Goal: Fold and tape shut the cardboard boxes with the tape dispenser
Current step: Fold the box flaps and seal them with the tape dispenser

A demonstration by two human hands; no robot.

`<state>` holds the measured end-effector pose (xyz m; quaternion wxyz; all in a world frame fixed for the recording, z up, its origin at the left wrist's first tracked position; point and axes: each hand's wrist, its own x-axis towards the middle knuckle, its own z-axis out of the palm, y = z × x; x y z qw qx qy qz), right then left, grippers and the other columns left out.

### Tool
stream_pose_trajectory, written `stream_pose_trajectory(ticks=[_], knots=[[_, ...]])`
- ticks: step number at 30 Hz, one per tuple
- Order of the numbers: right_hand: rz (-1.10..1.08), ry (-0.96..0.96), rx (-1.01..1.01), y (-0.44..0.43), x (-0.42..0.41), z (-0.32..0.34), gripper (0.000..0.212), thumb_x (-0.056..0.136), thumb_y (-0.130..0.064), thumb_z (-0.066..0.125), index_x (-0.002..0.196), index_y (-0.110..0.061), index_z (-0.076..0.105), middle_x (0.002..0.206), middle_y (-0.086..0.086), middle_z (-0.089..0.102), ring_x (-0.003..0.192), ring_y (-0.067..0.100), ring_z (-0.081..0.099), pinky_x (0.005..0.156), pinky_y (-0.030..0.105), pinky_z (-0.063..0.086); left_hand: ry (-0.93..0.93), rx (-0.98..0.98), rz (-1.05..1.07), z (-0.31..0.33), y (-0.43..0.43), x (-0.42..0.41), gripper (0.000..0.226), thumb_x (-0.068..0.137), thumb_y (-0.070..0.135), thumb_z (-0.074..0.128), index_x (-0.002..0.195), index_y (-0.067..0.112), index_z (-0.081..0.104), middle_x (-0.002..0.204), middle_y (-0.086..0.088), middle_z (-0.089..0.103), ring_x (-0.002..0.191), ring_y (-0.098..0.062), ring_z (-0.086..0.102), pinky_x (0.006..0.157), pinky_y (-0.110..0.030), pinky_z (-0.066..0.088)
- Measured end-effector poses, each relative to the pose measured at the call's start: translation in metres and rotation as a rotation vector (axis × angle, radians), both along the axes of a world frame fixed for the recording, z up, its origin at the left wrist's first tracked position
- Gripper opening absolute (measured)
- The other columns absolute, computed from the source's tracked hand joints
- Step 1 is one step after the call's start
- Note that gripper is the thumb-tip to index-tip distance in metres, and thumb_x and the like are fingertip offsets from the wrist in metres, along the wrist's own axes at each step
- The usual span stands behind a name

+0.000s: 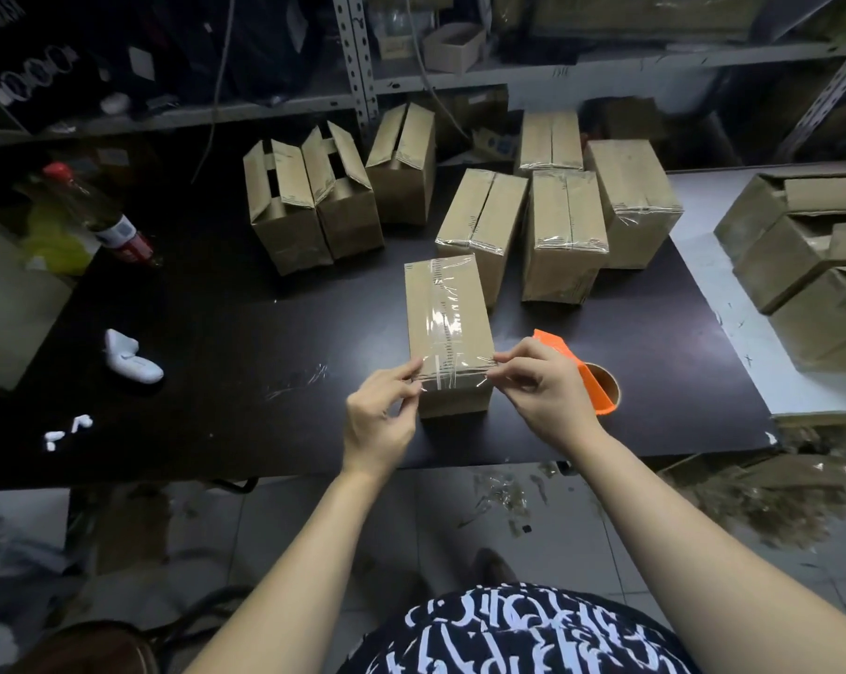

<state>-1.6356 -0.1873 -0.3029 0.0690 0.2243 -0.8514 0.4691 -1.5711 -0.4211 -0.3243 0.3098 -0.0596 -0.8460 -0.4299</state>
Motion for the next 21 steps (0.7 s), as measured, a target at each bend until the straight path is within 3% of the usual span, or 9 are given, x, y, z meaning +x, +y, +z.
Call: stream_pose_trajectory(ticks=[4,7,11,14,17,21], knots=[[0.015,-0.005,-0.038,0.003,0.0,0.0,0.017,0.08,0.004,0.085,0.093,-0.007,0.083,0.099,0.004,0.069,0.103,-0.001,0.068,0.085,0.014,0.055,-0.016,-0.08,0.01,0.003,0.001,0.0,0.013,0.083,-0.014,0.074,0.083,-0.001,0.077,0.115,-0.011,0.076,0.102,-0.023,0.074,0.092,-0.033,0.058],[-0.005,-0.095,-0.069,0.0,0.001,0.005,0.009,0.082,-0.01,0.086,0.091,-0.012,0.084,0.1,-0.003,0.068,0.094,0.008,0.071,0.08,0.022,0.059,-0.014,-0.161,0.001,0.007,-0.001,0.0,0.002,0.081,0.001,0.074,0.08,0.001,0.076,0.114,-0.011,0.076,0.101,-0.022,0.074,0.092,-0.034,0.058],[-0.052,-0.081,-0.056,-0.009,-0.007,0.009,0.015,0.079,-0.027,0.09,0.076,-0.015,0.082,0.092,-0.003,0.067,0.078,0.011,0.068,0.065,0.017,0.052,-0.051,-0.139,0.039,0.014,0.001,-0.004,0.03,0.087,0.026,0.074,0.07,0.002,0.071,0.1,-0.009,0.076,0.093,-0.021,0.073,0.08,-0.037,0.059],[0.004,-0.068,-0.032,-0.008,-0.014,0.011,0.019,0.077,-0.022,0.091,0.075,-0.009,0.078,0.094,0.0,0.064,0.073,0.013,0.066,0.064,0.019,0.053,-0.037,-0.234,0.076,0.015,0.005,-0.013,0.044,0.088,0.037,0.078,0.063,0.005,0.062,0.083,-0.007,0.069,0.084,-0.022,0.072,0.066,-0.037,0.057],[0.08,-0.097,0.029,-0.001,-0.02,0.011,0.016,0.075,-0.013,0.092,0.078,-0.01,0.076,0.098,-0.001,0.063,0.078,0.014,0.067,0.068,0.029,0.058,-0.013,-0.267,0.083,0.015,0.006,-0.02,0.044,0.087,0.034,0.08,0.062,0.007,0.056,0.074,-0.007,0.062,0.077,-0.027,0.072,0.056,-0.04,0.056],[0.095,-0.106,-0.011,-0.001,-0.024,0.006,0.017,0.074,-0.008,0.092,0.079,-0.013,0.076,0.098,0.0,0.065,0.082,0.015,0.068,0.072,0.036,0.06,-0.018,-0.285,0.02,0.014,0.001,-0.018,0.039,0.079,0.018,0.091,0.064,0.006,0.057,0.073,-0.008,0.059,0.074,-0.029,0.069,0.064,-0.039,0.06]])
